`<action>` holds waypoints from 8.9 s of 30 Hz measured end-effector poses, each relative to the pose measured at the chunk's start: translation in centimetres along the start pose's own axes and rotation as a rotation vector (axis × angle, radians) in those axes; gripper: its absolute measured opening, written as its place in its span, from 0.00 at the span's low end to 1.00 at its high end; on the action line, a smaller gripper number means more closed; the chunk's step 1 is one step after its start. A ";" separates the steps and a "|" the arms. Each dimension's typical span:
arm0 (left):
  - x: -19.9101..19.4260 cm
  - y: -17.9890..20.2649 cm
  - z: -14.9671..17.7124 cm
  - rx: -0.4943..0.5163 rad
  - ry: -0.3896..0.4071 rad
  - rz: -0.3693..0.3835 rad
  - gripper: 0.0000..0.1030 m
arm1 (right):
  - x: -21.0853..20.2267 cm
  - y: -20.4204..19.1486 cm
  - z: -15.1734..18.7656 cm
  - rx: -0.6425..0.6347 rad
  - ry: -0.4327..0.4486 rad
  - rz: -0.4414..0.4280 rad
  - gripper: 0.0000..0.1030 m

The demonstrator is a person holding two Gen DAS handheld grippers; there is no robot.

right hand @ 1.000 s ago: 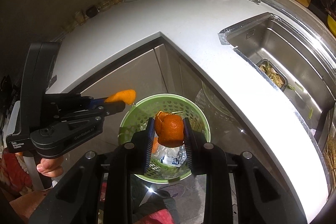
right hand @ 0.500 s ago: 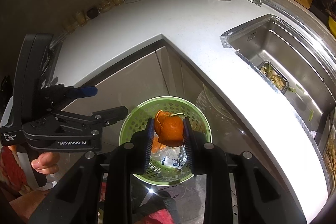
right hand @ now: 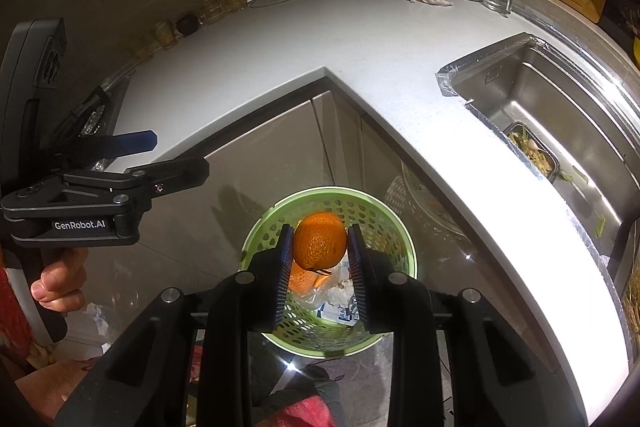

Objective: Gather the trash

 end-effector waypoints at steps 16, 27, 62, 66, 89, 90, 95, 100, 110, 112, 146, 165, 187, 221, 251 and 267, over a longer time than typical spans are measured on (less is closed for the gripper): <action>-1.9 -2.7 -1.9 -0.049 0.051 -0.052 0.92 | 0.1 -1.7 -2.2 -0.093 0.034 0.051 0.93; 1.4 -5.6 -14.8 -0.052 0.118 -0.044 0.92 | 3.7 2.7 -14.4 -0.101 0.122 0.124 0.98; 30.0 -21.7 -52.3 0.008 0.153 -0.072 0.92 | 32.8 26.5 -40.3 0.123 0.000 0.352 0.18; 30.6 -22.7 -53.6 -0.018 0.161 -0.045 0.92 | 31.5 25.9 -40.1 0.122 0.014 0.352 0.17; 38.0 -25.2 -60.2 0.191 0.105 0.009 0.76 | 27.5 9.2 -42.0 0.003 0.097 0.002 0.20; 38.1 -25.3 -60.4 0.196 0.098 0.025 0.75 | 27.2 9.0 -41.6 0.006 0.097 -0.004 0.20; 39.3 -27.0 -61.4 0.193 0.057 0.041 0.58 | 25.9 9.0 -40.4 0.018 0.085 -0.027 0.20; 40.0 -27.8 -62.1 0.199 0.040 0.053 0.51 | 25.7 8.9 -39.7 0.027 0.078 -0.044 0.21; 39.1 -27.4 -62.3 0.196 0.095 0.028 0.50 | 26.1 7.4 -38.8 0.022 0.041 -0.090 0.21; 39.2 -27.5 -62.5 0.188 0.099 0.028 0.49 | 26.1 7.2 -38.6 0.023 0.032 -0.096 0.21; 32.7 -25.1 -57.1 0.028 0.160 -0.030 0.36 | 23.5 6.1 -36.9 0.045 0.064 -0.093 0.21; 14.3 -7.9 -30.5 -0.027 0.169 -0.060 0.36 | 12.4 6.1 -25.6 0.059 0.117 -0.062 0.21; 1.8 3.8 -4.9 0.092 0.065 -0.026 0.36 | -1.6 2.3 -6.7 -0.009 0.152 -0.059 0.21; -0.2 -0.6 -2.0 0.033 0.036 -0.071 0.87 | 3.5 -0.7 -0.4 -0.015 0.004 -0.068 0.21; -8.3 -1.8 -8.8 -0.082 0.206 -0.206 0.92 | -2.2 -1.3 -8.4 -0.052 0.108 0.047 0.98; -26.5 1.8 -12.1 -0.133 0.592 -0.263 0.92 | -20.5 -5.4 -15.2 -0.190 0.475 0.121 0.98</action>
Point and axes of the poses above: each gripper's, at about its wrist camera, not at the fingertips, and x roughly the way its jaws point, y to its right, z to its underside, the point moved 2 cm from there along x, roughly the way its jaws point, and after that the axes turned 9 degrees about -x, right-handed, at the moved point
